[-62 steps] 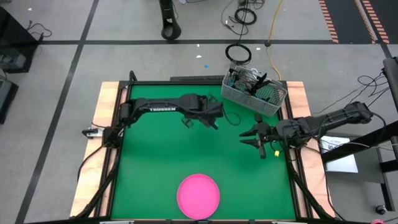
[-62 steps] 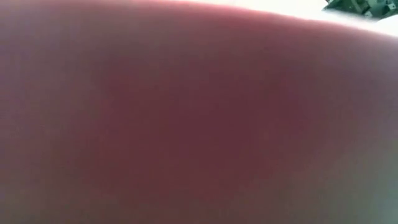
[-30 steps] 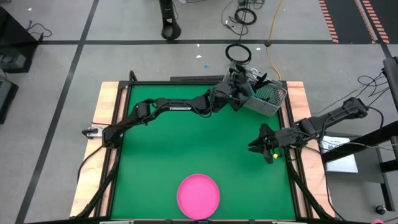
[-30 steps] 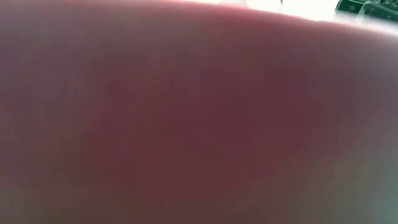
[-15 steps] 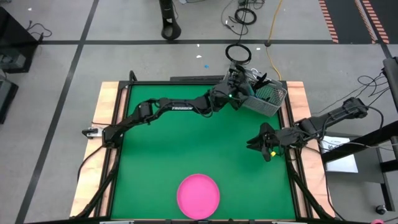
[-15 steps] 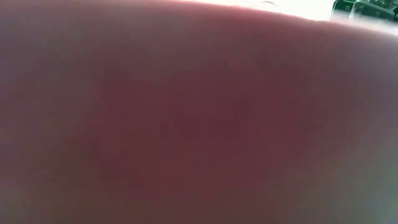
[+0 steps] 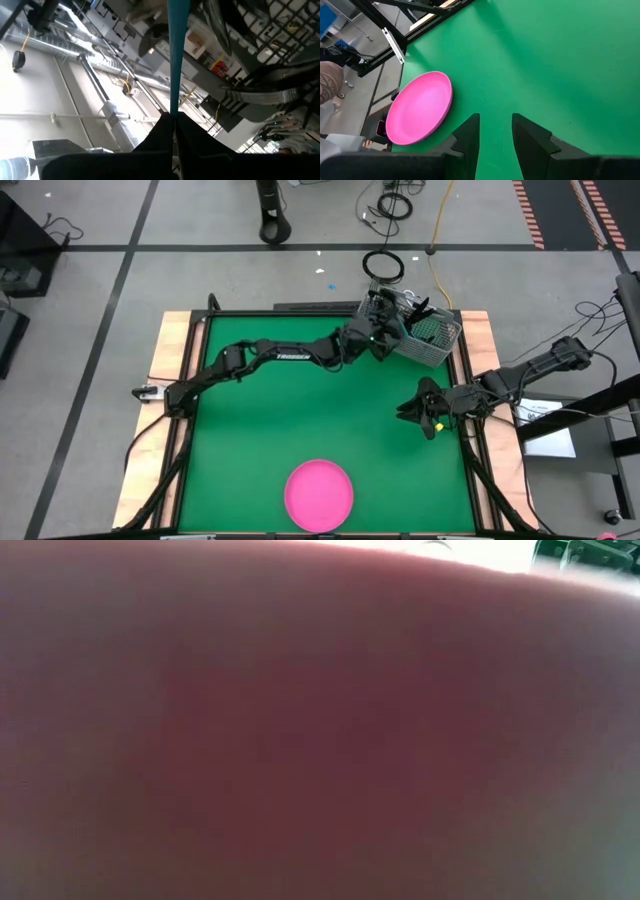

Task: Sort silverware
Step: Put the blue spoon into the utensil holder

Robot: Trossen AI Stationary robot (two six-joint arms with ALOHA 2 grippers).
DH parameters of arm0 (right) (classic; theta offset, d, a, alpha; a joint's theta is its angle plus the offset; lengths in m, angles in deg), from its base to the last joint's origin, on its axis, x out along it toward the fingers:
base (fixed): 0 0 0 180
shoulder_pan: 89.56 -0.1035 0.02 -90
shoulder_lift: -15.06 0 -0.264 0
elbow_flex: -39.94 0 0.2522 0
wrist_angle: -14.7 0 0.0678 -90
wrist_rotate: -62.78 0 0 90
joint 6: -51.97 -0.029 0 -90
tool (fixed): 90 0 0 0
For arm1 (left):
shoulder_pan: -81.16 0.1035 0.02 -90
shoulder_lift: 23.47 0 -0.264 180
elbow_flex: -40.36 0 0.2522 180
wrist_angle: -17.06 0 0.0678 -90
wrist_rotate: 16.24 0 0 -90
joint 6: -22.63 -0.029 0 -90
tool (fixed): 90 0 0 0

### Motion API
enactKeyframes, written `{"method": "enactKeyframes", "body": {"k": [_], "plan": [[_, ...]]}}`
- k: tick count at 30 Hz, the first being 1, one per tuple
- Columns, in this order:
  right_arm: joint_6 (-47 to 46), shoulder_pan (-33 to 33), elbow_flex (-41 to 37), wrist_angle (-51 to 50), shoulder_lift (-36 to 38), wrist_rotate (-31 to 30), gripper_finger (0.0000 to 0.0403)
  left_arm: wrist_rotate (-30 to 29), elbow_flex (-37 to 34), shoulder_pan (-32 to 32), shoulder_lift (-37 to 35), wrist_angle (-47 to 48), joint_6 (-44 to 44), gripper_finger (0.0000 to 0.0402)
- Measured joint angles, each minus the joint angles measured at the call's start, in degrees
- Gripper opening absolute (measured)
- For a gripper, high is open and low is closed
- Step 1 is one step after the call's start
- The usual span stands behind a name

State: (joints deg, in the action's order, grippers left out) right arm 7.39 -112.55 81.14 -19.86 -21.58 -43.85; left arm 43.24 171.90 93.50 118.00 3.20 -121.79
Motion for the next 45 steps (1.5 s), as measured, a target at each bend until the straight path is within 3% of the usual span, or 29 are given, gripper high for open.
{"method": "enactKeyframes", "body": {"k": [13, 17, 20, 24, 29, 34, 38, 41, 45], "plan": [[2.4, 0.0, 0.0, 2.8, 0.0, -0.5, 0.0102, 0.6, 0.0, 0.6, 0.0, -4.2, 1.5, 0.0001], [7.1, 0.0, 0.6, 2.0, 0.2, -7.7, 0.0102, 3.3, 0.0, -0.4, 0.0, -11.2, 6.4, 0.0001], [11.4, 0.0, 3.7, 0.3, 0.5, -9.6, 0.0102, 3.5, 0.0, -1.7, 0.0, -16.0, 6.9, 0.0001], [17.1, 0.0, 10.8, -4.3, 0.6, -9.6, 0.0102, 3.1, 0.0, -2.5, 0.0, -19.6, 1.0, 0.0], [24.6, 0.0, 18.1, -8.1, 0.6, -9.6, 0.0102, -1.8, 0.0, -2.7, -0.5, -21.8, -3.2, 0.0], [30.3, 0.0, 20.0, -8.7, 0.7, -10.3, 0.0102, -4.2, 0.0, -1.1, -4.4, -21.7, -1.9, 0.0], [30.6, 0.0, 20.0, -10.5, 0.4, -10.5, 0.0102, -3.8, 0.0, 0.7, -9.2, -12.0, 12.2, 0.0], [30.0, 0.0, 20.0, -10.9, 0.3, -10.5, 0.0102, 0.4, 0.0, 2.1, -13.6, 4.2, 34.8, 0.0], [30.2, 0.0, 20.0, -10.9, 0.1, -10.6, 0.0102, 13.9, 0.0, 3.9, -17.8, 20.6, 68.4, 0.0]]}}
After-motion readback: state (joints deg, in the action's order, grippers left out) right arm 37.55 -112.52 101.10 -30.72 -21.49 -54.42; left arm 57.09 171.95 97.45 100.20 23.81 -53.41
